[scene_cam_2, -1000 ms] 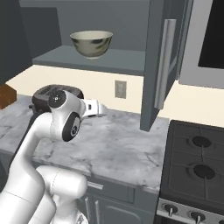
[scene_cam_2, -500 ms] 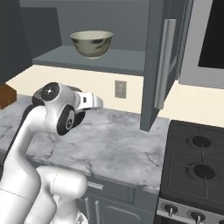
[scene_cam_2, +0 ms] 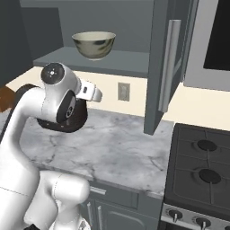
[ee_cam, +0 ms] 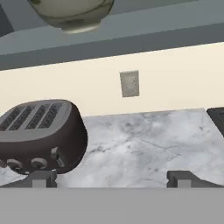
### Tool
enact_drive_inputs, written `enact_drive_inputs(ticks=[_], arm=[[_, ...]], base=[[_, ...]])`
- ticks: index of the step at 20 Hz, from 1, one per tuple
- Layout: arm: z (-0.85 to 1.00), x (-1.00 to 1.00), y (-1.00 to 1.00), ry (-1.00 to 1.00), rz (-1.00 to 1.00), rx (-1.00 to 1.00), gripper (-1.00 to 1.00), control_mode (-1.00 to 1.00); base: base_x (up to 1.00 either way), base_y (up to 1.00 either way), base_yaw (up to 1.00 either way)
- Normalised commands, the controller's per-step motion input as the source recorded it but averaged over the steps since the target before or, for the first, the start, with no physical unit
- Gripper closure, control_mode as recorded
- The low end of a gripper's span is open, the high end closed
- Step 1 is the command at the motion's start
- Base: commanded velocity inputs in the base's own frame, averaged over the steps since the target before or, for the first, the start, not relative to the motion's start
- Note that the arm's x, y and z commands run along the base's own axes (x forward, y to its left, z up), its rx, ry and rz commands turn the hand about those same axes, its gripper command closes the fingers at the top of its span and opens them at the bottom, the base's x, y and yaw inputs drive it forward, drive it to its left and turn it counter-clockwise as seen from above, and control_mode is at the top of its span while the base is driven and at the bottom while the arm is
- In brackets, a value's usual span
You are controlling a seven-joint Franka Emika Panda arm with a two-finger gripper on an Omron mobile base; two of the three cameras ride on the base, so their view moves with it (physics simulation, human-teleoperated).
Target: Pick up the bowls from the cabinet and place each bowl in front of a stool on the dining counter.
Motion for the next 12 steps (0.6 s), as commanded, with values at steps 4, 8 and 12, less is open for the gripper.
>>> enact_drive_inputs(ticks=[4, 8, 12], arm=[[0.46, -0.32, 0.44, -0.12, -0.33, 0.26, -1.0, -1.0], [0.46, -0.17, 0.19, -0.03, -0.23, 0.29, -1.0, -1.0], [0.68, 0.0, 0.0, 0.0, -0.03, 0.19, -1.0, -1.0]], base=[[0.0, 0.0, 0.0], [0.0, 0.0, 0.0], [0.0, 0.0, 0.0]])
